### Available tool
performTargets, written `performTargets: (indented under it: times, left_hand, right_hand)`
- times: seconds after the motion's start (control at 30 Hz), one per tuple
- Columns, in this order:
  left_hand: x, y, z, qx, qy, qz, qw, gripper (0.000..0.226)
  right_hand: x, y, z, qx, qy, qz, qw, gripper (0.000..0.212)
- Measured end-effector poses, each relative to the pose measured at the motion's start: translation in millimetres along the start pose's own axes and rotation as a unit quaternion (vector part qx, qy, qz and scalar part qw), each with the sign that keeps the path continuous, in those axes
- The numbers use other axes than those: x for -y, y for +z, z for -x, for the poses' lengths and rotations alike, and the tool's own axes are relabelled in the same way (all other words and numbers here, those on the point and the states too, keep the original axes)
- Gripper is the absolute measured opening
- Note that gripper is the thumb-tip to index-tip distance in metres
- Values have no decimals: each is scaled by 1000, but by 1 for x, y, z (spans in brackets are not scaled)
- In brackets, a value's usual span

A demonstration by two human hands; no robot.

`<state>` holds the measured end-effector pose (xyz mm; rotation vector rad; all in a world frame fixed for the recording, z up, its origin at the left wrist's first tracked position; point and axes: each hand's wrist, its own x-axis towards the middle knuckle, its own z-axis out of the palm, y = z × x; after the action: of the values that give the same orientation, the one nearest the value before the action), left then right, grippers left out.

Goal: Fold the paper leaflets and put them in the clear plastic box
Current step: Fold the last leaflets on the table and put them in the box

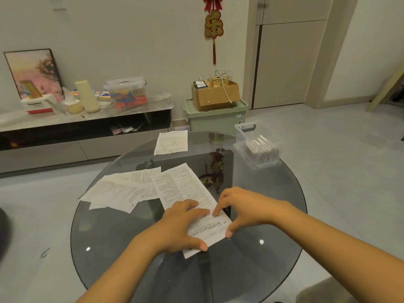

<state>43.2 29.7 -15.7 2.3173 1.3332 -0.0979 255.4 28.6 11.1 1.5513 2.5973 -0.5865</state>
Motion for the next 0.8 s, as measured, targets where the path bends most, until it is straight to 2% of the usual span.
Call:
performTargets:
  times: [0.27,0.43,0.53,0.67,0.73,0.8]
  left_hand:
    - [6,4,0,-7,22,-2,1000,76]
    - [13,12,-2,-53,25,17,998,57]
    - [17,13,-4,-67,31,37,997,47]
    - [15,4,0,-33,39,75,996,49]
    - [9,-4,5,-6,50,124,991,54]
    - [2,-12,11,23,74,192,978,47]
  right_hand:
    - [-3,13,-5,-54,-9,-44,997,37]
    - [-6,16,-3,-35,-21,-54,998,53]
    - [-6,17,-3,-46,-35,-42,997,48]
    - [-7,8,-3,-65,-53,-78,993,28]
    - [-7,3,-1,-58,-38,-131,989,22]
    - [-7,-1,0,-54,-31,-167,984,19]
